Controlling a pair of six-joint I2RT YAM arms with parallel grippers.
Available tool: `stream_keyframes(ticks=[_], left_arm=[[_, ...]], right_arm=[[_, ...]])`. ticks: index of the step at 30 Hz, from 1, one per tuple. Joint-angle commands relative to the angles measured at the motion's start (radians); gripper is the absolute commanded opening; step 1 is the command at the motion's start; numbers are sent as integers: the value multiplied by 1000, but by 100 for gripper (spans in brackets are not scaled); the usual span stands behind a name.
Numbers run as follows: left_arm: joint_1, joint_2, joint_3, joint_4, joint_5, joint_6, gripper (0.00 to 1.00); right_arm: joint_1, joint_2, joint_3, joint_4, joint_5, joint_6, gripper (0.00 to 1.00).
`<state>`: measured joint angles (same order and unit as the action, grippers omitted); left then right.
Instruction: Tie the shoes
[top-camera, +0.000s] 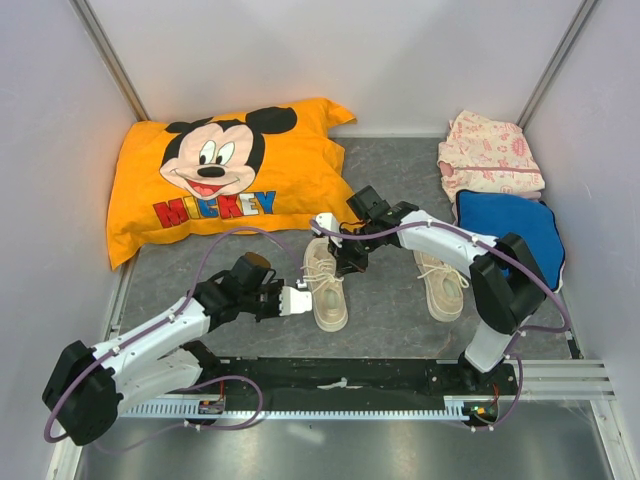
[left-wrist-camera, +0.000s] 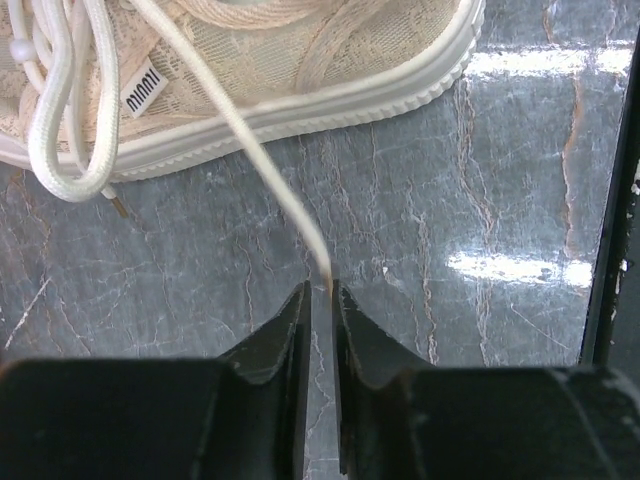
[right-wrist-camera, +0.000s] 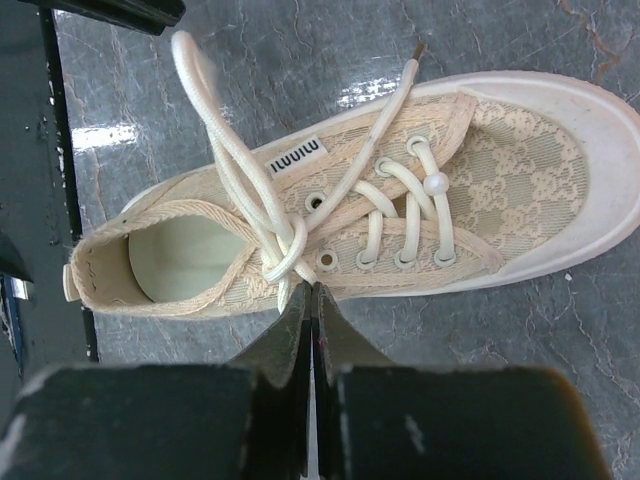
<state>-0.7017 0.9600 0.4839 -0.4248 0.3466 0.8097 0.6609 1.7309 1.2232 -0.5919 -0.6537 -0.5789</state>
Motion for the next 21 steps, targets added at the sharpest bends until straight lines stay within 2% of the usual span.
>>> stream_keyframes(ticks=[1, 7, 11, 14, 15, 18, 21], left_arm=[[5, 6, 22, 4, 26, 28, 23], [5, 6, 30, 6, 32, 29, 24], [5, -6, 36, 6, 37, 20, 27], [16, -36, 62, 8, 49, 0, 32], [22, -50, 71, 12, 52, -7, 38], [24, -92, 113, 61, 35, 8, 49], [22, -84, 166, 89, 38, 72, 52]], right_arm=[[3, 12, 19, -11, -43, -1, 12], [3, 38, 29, 15, -18, 8, 40], [3, 58, 44, 23, -14, 10, 42], [3, 65, 50, 21, -21, 5, 15], [3, 59, 50, 20, -18, 5, 0], [2, 44, 58, 20, -14, 23, 0], [3, 26, 58, 30, -8, 57, 0]])
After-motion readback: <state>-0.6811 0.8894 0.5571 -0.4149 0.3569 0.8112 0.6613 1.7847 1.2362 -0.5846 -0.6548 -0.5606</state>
